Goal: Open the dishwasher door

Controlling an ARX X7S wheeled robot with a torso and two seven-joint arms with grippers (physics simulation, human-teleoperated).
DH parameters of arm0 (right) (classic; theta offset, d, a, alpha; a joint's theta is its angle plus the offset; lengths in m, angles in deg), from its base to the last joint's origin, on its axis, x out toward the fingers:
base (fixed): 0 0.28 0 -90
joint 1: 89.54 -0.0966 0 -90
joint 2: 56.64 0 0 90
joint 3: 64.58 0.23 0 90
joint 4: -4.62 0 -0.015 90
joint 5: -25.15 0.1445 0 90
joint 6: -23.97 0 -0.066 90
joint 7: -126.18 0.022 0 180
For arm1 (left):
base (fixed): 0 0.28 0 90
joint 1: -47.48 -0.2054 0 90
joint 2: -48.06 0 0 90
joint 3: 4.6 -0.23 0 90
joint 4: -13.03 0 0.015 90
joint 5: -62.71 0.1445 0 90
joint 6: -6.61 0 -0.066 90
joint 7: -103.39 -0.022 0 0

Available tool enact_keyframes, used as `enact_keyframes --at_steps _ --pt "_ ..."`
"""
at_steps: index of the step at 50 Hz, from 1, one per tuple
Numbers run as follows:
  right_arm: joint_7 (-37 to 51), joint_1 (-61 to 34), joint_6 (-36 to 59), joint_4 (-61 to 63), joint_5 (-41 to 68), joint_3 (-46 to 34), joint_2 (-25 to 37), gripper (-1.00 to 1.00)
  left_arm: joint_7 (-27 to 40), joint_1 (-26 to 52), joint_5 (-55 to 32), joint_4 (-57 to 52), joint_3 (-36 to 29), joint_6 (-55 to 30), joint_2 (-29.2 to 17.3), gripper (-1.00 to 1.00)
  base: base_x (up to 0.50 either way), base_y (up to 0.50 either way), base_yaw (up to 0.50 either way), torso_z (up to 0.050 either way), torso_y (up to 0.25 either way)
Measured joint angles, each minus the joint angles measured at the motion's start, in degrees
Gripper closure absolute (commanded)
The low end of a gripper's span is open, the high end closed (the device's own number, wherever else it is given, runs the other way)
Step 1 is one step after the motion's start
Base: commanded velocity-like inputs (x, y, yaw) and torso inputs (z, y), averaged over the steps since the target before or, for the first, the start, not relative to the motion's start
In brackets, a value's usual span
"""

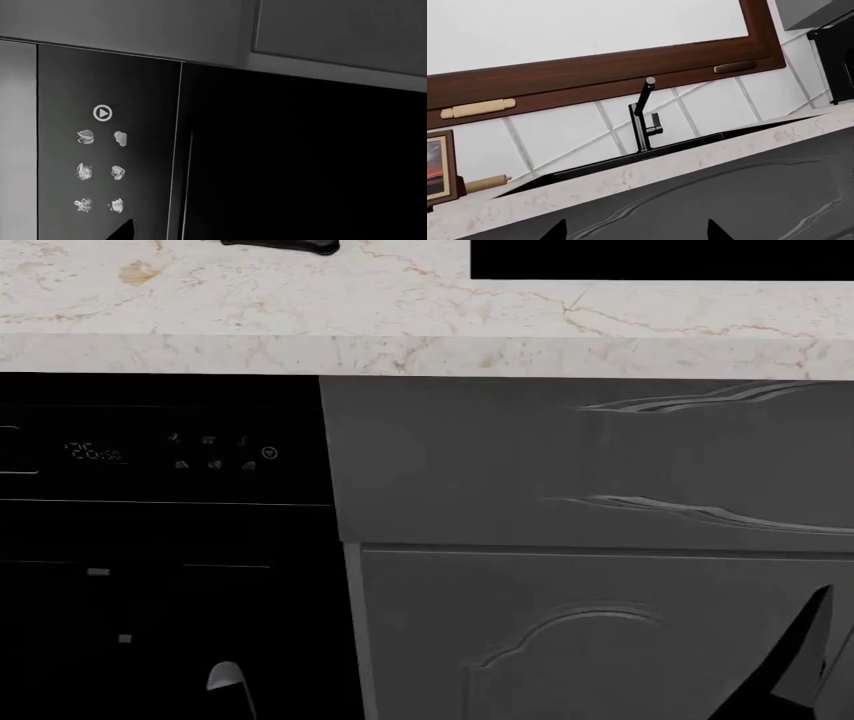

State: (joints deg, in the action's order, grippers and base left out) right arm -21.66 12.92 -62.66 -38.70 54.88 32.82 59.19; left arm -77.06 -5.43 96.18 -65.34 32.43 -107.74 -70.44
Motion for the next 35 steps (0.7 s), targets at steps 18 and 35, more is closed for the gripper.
enact_keyframes --at_steps 18,35 --pt "0.0 0.8 -0.8 -0.2 0.1 0.4 0.1 -1.00 -0.7 4.1 1.0 6.0 -2.0 1.7 2.6 -1.00 0.00 0.00 0.00 0.000 0.000" --pt "0.3 1.4 -1.4 0.2 0.5 1.3 0.4 -1.00 -0.2 8.4 0.4 15.5 -3.6 5.9 6.1 -1.00 0.00 0.00 0.00 0.000 0.000"
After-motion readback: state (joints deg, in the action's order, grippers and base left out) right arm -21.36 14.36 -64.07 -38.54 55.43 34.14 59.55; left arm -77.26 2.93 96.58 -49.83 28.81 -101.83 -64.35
